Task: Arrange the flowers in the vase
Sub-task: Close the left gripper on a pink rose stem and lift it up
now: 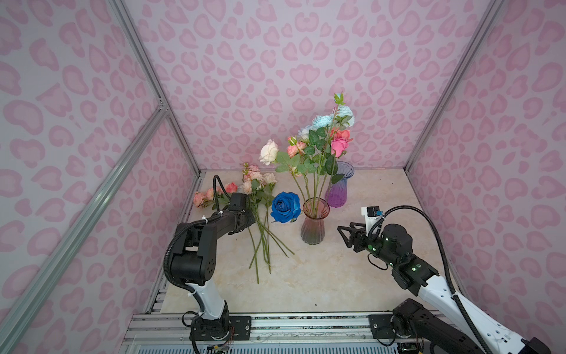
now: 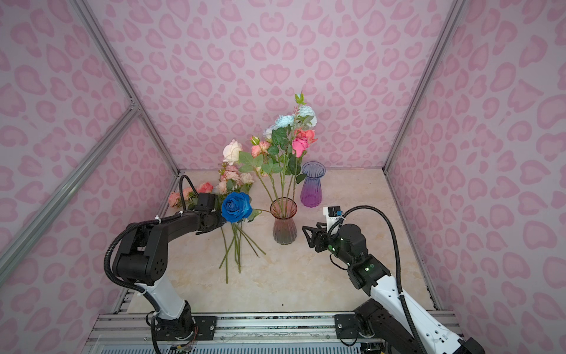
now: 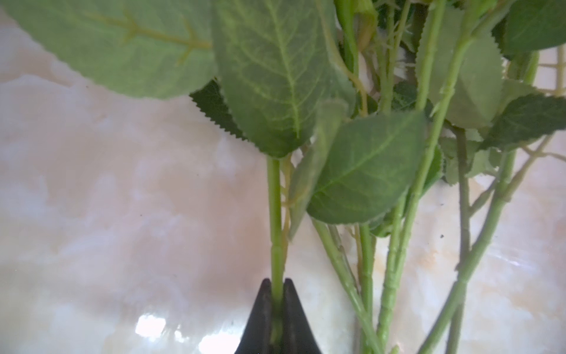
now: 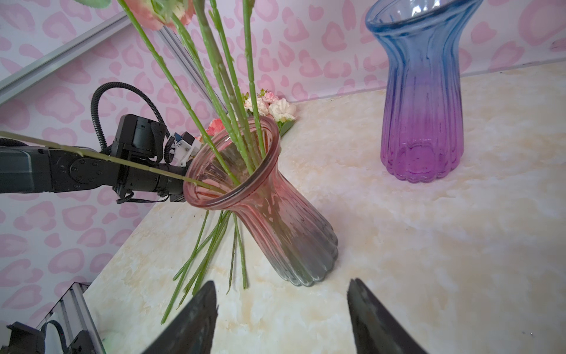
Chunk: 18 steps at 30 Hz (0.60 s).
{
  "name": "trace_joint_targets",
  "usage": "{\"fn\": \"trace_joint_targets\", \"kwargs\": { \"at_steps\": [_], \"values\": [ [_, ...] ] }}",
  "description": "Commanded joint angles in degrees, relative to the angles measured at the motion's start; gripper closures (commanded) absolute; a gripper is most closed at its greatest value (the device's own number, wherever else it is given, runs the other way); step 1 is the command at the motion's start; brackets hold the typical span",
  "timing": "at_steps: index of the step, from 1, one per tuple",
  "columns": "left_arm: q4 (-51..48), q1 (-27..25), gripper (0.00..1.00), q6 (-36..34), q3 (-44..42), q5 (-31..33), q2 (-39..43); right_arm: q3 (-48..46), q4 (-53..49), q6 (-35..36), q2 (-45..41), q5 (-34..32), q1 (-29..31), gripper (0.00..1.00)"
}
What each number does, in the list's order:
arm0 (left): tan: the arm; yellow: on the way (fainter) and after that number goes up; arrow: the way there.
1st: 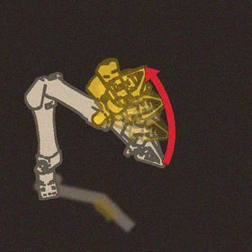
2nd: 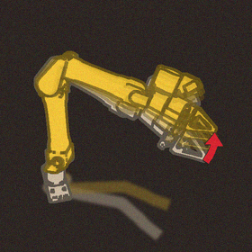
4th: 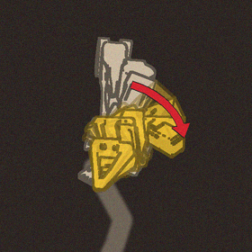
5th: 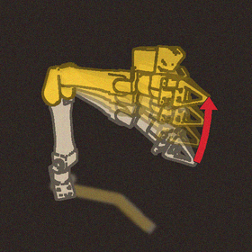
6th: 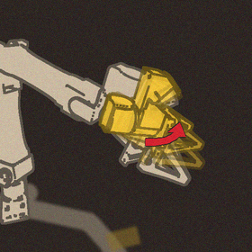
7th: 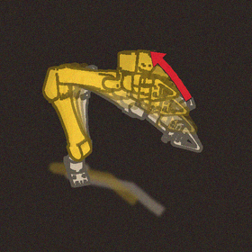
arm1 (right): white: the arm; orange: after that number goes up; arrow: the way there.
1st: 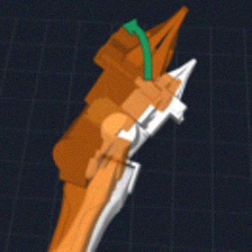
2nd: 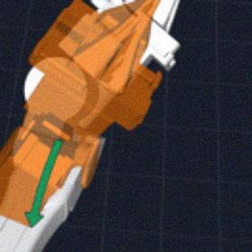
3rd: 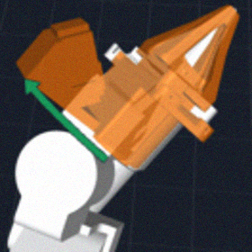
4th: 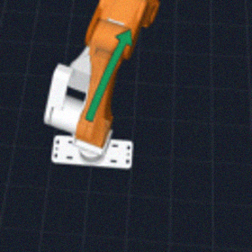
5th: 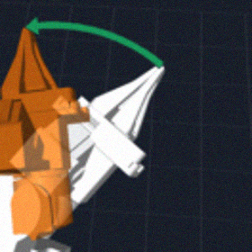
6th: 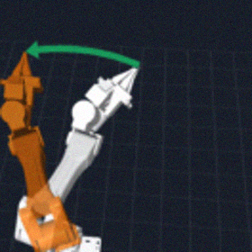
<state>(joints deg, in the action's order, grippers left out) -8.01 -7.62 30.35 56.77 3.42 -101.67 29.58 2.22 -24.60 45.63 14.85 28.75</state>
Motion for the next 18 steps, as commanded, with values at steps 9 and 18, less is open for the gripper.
{"fn": "trace_joint_targets", "kwargs": {
  "at_steps": [9, 18],
  "values": [
    [-5.24, -0.87, 0.97, -0.05, -0.16, 1.19, 14.64, 0.73, 0.34, 0.59, -0.59, 0.1, -0.09, 0.32],
    [-11.85, -1.96, 0.97, -0.4, 2.27, 1.74, 31.44, 1.92, -0.02, 0.52, -0.97, 0.62, -0.09, 0.32]
  ]
}}
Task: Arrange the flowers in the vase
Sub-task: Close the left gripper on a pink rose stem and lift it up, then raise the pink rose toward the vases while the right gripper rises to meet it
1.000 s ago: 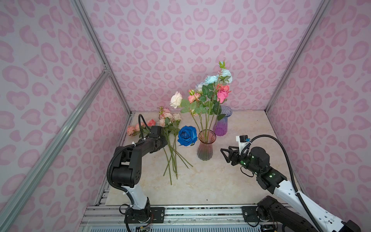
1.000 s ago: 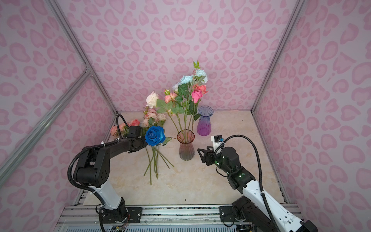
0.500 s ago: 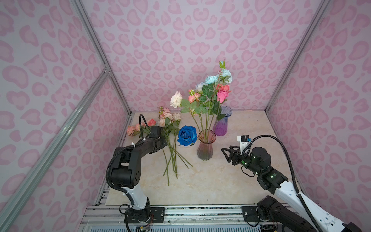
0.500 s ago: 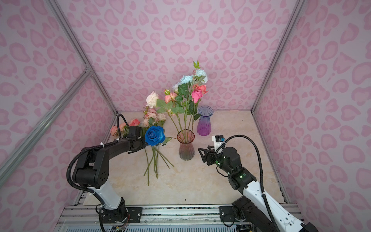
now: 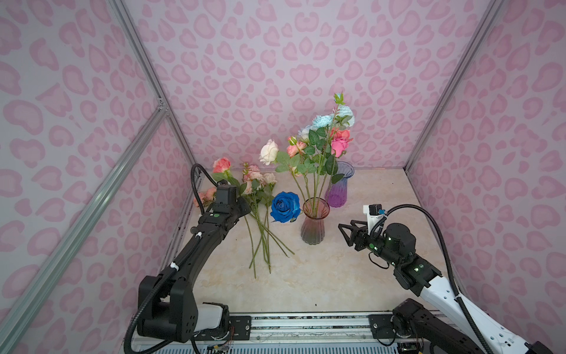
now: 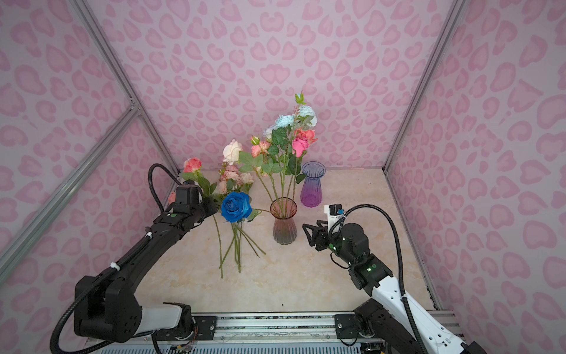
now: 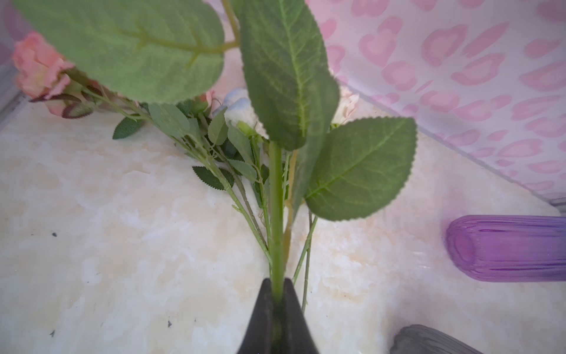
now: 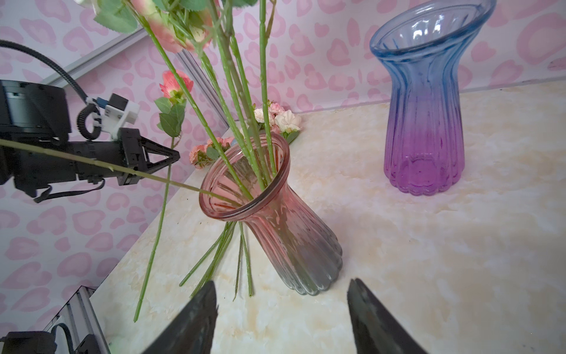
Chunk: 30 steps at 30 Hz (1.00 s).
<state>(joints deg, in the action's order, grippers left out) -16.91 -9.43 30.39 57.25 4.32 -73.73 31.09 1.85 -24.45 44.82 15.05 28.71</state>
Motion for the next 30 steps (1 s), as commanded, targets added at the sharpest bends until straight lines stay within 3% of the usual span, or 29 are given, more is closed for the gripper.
{"fn": "trace_joint_targets", "kwargs": {
  "at_steps": [1, 6, 12, 18, 26, 30],
  "values": [
    [-3.5, -0.23, 0.97, -1.13, 2.58, 1.15, 5.34, 0.59, 0.25, 0.41, -0.17, 0.42, -0.06, 0.32],
    [-3.23, -2.35, 0.97, -6.26, 8.85, 2.03, 12.87, 1.59, 0.15, 0.84, 0.22, 0.38, -0.05, 0.32],
    [5.65, -7.01, 0.97, -14.54, 17.88, 2.83, 16.08, 2.61, 0.97, 0.43, 0.97, 0.82, -0.04, 0.32],
    [16.66, -12.02, 0.97, -19.11, 27.66, -0.37, 13.66, 2.92, 1.36, 0.19, 0.9, 0.73, -0.04, 0.32],
    [35.28, -19.91, 0.97, -22.49, 34.26, -3.1, 6.84, 2.57, 1.76, 0.02, 0.54, 0.51, 0.03, 0.32],
    [38.01, -21.31, 0.97, -24.12, 41.98, -4.13, 0.83, 2.49, 1.5, 0.27, -0.15, 0.26, -0.02, 0.32]
  ]
}}
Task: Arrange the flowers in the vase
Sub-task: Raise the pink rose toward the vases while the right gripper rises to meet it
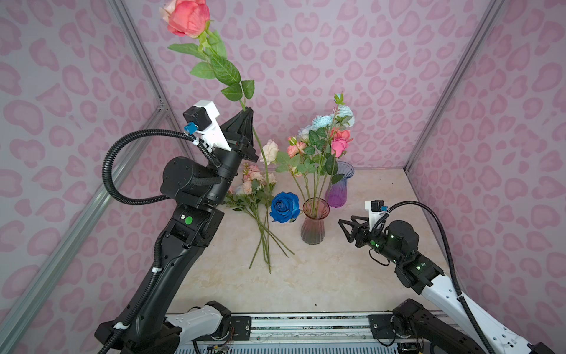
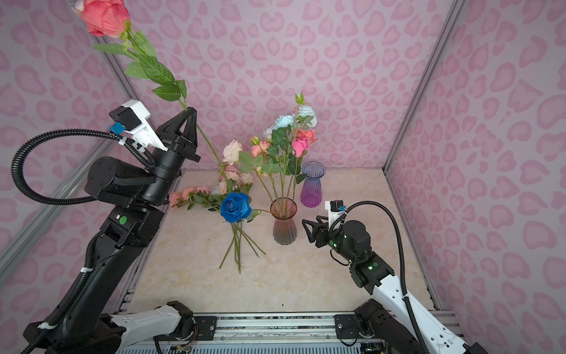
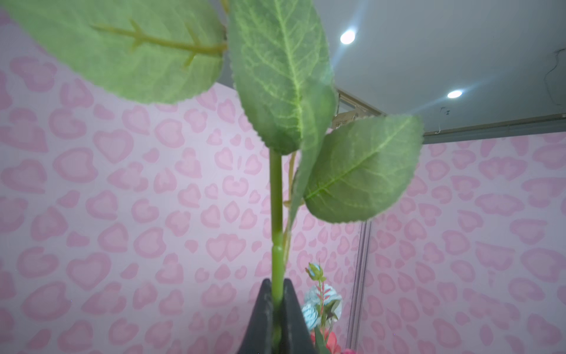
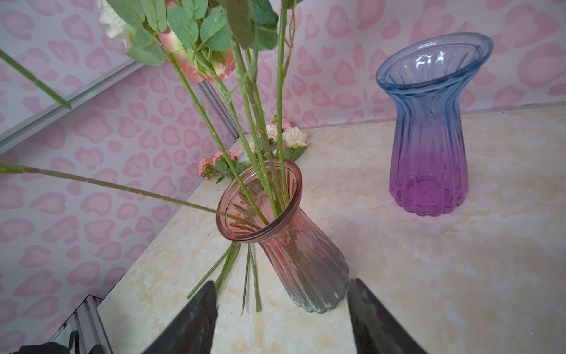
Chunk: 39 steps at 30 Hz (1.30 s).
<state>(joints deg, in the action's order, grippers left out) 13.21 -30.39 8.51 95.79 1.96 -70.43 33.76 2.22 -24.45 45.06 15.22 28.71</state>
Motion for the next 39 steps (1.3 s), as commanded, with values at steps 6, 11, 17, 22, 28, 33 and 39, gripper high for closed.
{"fn": "trace_joint_targets", "kwargs": {
  "at_steps": [6, 11, 17, 22, 28, 33, 39],
  "values": [
    [8.3, -3.08, 0.97, -2.12, 10.54, -5.81, -9.47, 0.49, -0.05, 0.86, -1.24, -0.8, -0.39, 0.32],
    [7.47, -5.57, 0.97, -1.4, 8.64, -9.65, -10.38, 8.23, -4.48, 4.89, -1.52, -0.23, -0.3, 0.36],
    [6.04, -7.1, 0.97, 1.95, 10.87, -13.48, -12.02, 25.58, -8.96, 13.85, 5.66, 1.3, 2.83, 0.39],
    [1.95, -7.4, 0.97, 4.77, 12.1, -15.14, -12.35, 42.6, -14.09, 20.58, 14.91, 3.18, 6.12, 0.36],
    [1.35, -7.75, 0.97, 6.73, 9.24, -16.11, -12.36, 63.9, -22.76, 27.17, 26.54, 6.24, 8.6, 0.35],
    [2.28, -8.34, 0.97, 8.57, 7.15, -16.96, -12.45, 75.01, -27.23, 28.25, 35.29, 8.94, 9.38, 0.34],
    [3.4, -8.96, 0.97, 8.5, 4.17, -16.6, -11.61, 79.83, -28.18, 29.28, 40.87, 8.91, 11.5, 0.38]
  ]
}}
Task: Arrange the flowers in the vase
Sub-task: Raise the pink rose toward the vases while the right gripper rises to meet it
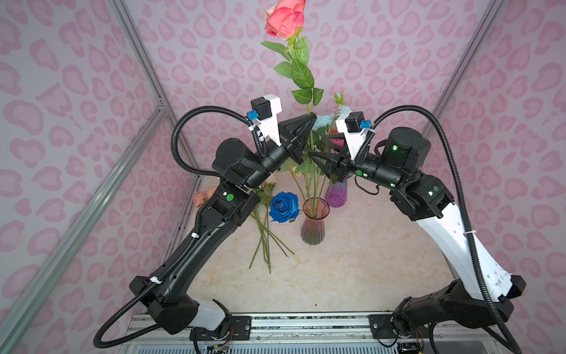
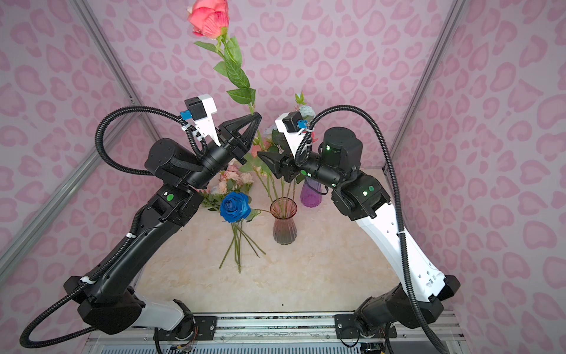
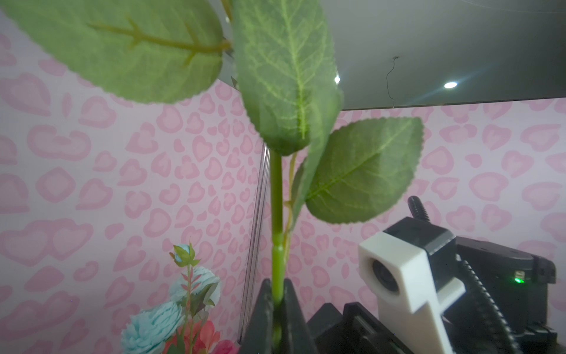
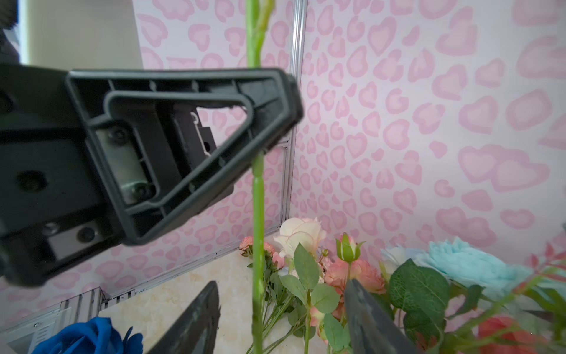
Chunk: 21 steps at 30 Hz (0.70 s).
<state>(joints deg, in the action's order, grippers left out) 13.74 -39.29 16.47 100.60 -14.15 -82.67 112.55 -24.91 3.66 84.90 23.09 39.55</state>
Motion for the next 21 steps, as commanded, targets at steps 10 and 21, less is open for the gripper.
{"fn": "trace_joint_targets", "kwargs": {
  "at_steps": [10, 21],
  "values": [
    [3.84, -0.17, 0.97, -0.16, -5.01, -1.3, 2.23, 0.39, 2.84, -0.24, 1.22, -1.38, 0.82, 0.72],
    [2.71, -0.21, 0.94, -2.51, -6.76, -1.76, 4.09, -3.35, 6.85, -1.64, 0.58, -4.29, 0.99, 0.95]
  ]
}}
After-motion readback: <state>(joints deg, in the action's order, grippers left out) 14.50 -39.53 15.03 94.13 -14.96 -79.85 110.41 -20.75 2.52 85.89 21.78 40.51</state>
